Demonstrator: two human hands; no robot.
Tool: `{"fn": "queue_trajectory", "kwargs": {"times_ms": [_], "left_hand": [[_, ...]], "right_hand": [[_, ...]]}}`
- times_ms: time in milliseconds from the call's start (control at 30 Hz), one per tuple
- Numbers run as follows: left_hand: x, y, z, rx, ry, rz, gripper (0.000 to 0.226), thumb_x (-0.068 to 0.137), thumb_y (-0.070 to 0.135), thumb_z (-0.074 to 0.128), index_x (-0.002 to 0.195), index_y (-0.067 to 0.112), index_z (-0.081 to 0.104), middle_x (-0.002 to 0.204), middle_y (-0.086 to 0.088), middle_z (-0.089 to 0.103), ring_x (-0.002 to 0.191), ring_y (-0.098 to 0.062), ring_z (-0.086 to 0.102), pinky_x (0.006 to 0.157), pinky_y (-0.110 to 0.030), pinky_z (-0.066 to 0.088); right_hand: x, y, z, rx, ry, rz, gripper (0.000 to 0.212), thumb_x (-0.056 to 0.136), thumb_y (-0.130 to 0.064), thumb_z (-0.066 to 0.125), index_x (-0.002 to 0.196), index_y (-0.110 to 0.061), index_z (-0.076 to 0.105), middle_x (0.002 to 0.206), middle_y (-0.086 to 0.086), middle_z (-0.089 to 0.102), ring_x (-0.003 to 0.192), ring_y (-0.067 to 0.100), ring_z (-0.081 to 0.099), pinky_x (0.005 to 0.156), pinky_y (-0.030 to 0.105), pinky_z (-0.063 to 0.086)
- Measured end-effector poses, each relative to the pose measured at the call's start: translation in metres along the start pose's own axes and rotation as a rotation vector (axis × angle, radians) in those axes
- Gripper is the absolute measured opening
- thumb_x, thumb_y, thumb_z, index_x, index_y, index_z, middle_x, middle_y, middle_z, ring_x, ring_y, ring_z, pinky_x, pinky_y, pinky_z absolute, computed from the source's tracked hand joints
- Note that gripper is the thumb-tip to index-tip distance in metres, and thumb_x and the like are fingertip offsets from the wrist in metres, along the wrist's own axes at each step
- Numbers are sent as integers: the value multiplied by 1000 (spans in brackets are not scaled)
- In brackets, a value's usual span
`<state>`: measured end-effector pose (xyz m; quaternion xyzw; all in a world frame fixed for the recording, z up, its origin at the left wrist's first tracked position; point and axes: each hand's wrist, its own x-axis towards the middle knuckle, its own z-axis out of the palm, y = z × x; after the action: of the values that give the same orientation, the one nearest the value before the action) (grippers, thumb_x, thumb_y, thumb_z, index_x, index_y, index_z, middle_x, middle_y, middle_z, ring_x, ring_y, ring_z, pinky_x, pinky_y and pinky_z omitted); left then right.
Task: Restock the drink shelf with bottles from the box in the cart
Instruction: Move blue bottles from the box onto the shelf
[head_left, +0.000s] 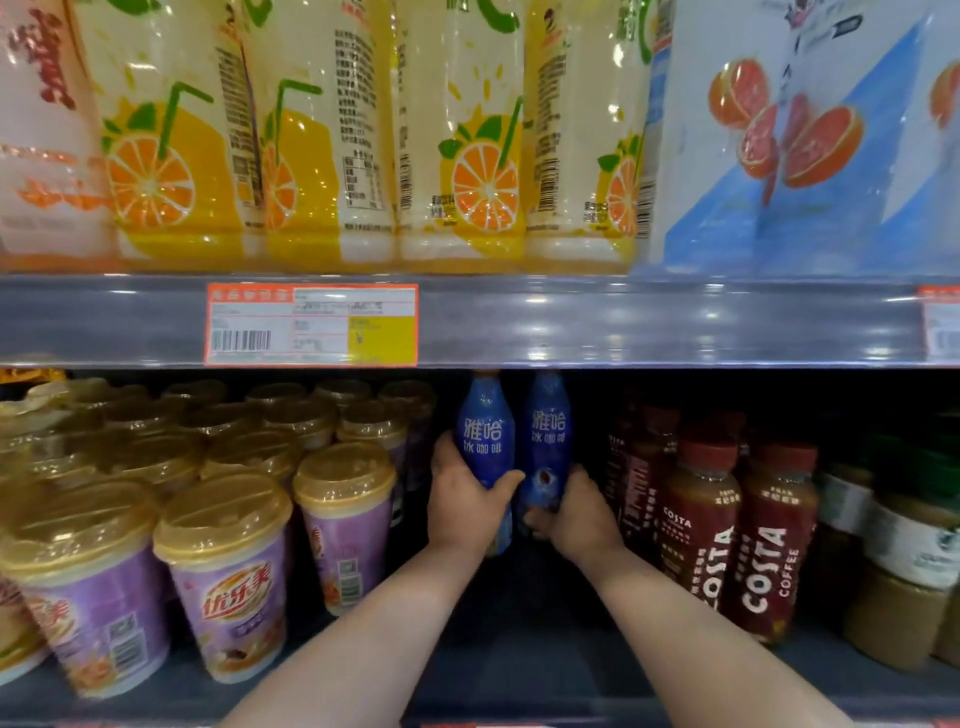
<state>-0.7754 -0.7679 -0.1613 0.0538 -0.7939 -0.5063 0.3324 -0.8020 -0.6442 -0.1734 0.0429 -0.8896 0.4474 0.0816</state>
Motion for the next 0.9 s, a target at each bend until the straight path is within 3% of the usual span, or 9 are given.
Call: {"fn": "queue_trajectory", "kwargs": {"times_ms": [133, 233, 300, 567, 900], "left_hand": [[3, -12, 3, 28, -170, -4, 102, 64, 12, 82, 144, 10, 18, 128, -16, 53, 114, -32, 55, 92, -39, 46], [3, -21, 1, -4, -246, -48, 93, 62, 12, 81, 138, 14, 26, 122, -13, 57, 112, -30, 57, 94, -46, 47], [4, -25, 0, -9, -267, -85, 87, 61, 13, 78, 134, 15, 30, 119, -14, 58, 110, -30, 58, 94, -48, 47], [14, -30, 4, 88, -259, -46, 86, 69, 8, 78, 137, 11, 26, 123, -14, 58, 111, -30, 57, 93, -44, 47], [17, -35, 9, 189, -210, -45, 77, 68, 14, 81, 127, 8, 33, 125, -15, 55, 111, -31, 57, 91, -40, 47]], "right_hand": [[3, 2, -1, -13, -13, 0, 61, 75, -11, 74, 127, -9, 41, 122, 14, 57, 108, 28, 59, 93, 41, 49], [6, 3, -2, -6, -42, -4, 58, 79, -10, 71, 126, -11, 38, 117, 10, 61, 104, 23, 60, 91, 34, 48], [7, 2, -2, 1, -59, -3, 55, 80, -8, 71, 124, -10, 38, 115, 10, 62, 103, 23, 60, 91, 37, 49], [6, 3, -3, -39, -51, -8, 57, 80, -11, 72, 125, -9, 38, 116, 10, 61, 106, 24, 59, 92, 36, 48], [6, 0, 0, -85, -24, -15, 58, 78, -14, 74, 123, -9, 38, 114, 11, 63, 102, 26, 62, 88, 37, 49]]}}
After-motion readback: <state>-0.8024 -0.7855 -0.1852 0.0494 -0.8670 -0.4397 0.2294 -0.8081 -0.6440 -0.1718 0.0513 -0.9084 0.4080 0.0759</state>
